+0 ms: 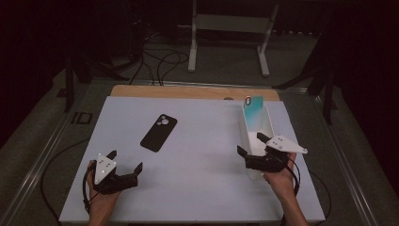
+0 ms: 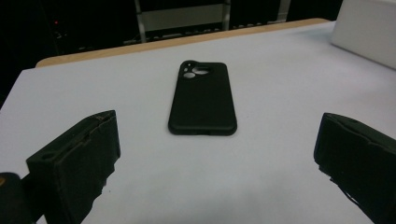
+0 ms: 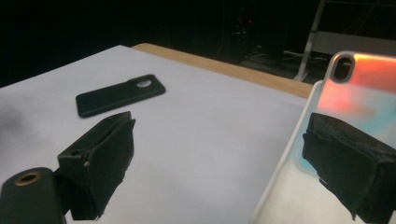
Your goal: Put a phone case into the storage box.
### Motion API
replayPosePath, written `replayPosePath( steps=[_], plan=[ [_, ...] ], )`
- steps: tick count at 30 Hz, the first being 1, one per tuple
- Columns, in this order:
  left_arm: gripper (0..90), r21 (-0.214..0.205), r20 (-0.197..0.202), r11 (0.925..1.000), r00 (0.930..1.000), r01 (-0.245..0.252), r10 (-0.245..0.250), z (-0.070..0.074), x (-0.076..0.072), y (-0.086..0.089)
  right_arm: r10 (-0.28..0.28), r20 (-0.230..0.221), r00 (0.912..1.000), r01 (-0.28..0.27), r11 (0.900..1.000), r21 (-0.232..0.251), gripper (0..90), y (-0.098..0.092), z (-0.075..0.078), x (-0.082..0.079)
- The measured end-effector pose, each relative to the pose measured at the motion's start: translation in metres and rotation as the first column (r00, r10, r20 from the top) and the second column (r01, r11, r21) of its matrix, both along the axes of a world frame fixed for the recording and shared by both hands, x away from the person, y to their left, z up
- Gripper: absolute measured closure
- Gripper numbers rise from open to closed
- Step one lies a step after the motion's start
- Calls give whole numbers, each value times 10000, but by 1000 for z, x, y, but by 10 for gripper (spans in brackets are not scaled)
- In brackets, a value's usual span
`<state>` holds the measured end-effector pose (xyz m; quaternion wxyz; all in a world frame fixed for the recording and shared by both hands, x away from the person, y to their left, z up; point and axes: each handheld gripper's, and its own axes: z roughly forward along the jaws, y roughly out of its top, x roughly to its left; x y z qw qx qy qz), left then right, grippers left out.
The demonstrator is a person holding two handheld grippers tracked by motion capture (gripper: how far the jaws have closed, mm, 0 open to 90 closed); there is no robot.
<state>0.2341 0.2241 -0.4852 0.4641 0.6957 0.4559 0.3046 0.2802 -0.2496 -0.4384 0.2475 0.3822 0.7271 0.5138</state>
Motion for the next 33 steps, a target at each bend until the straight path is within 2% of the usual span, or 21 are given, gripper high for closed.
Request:
replayPosePath(
  steps=[7,14,22,25,33],
  plan=[
    [4,-74,-21,9999,9999,99,-99,6,4,0,151,128,9998,-153,9998,133,89,-2,-14,-15],
    [1,30,-237,9995,9992,322,-321,14,13,-6,58,256,9997,-65,9997,256,89,-2,-16,-19],
    [0,263,-812,9987,9959,425,-403,24,40,-10,-100,291,9995,87,9991,416,90,-7,-16,-21],
    [0,512,-1021,9978,9941,414,-360,25,50,-13,-197,278,9994,185,9990,415,89,-9,-16,-22],
    [0,794,-1744,9953,9839,546,-400,23,78,-20,-147,198,9997,138,9988,476,90,-9,-16,-22]
  ],
)
